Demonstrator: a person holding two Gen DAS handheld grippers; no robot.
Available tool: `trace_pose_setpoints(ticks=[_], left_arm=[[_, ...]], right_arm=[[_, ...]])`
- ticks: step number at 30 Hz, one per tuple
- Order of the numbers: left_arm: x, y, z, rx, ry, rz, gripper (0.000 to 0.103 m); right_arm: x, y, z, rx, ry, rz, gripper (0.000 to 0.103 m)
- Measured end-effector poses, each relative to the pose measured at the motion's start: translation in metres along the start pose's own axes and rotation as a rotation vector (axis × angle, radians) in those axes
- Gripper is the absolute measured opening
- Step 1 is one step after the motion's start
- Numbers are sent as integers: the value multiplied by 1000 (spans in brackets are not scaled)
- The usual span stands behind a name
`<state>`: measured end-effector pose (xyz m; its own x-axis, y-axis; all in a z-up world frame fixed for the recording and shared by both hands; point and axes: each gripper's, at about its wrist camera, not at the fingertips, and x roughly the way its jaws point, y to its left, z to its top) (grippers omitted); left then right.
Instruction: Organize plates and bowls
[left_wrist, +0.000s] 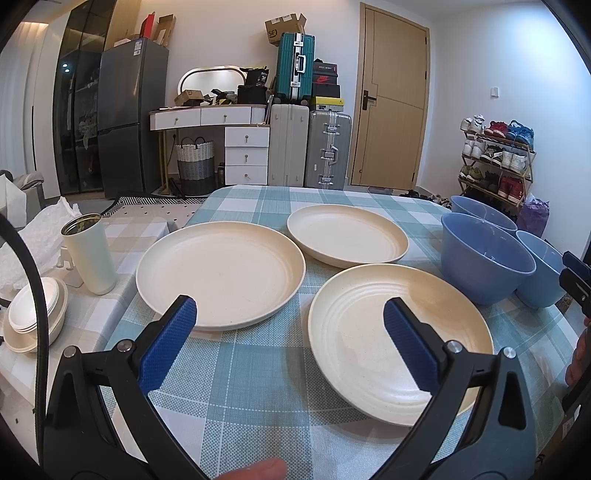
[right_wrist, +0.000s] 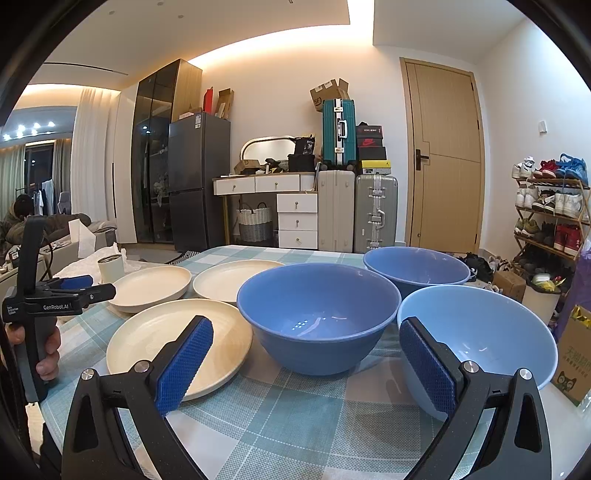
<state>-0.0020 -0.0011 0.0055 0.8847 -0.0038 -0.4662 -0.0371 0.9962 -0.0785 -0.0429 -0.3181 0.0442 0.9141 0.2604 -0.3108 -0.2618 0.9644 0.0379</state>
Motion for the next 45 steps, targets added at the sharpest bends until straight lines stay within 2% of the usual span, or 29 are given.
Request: trace_pose_setpoints(ticks=[45], left_arm=[[2, 2, -1, 3, -2, 1, 101]], right_arm=[[5, 0, 0, 4, 29, 6, 103]])
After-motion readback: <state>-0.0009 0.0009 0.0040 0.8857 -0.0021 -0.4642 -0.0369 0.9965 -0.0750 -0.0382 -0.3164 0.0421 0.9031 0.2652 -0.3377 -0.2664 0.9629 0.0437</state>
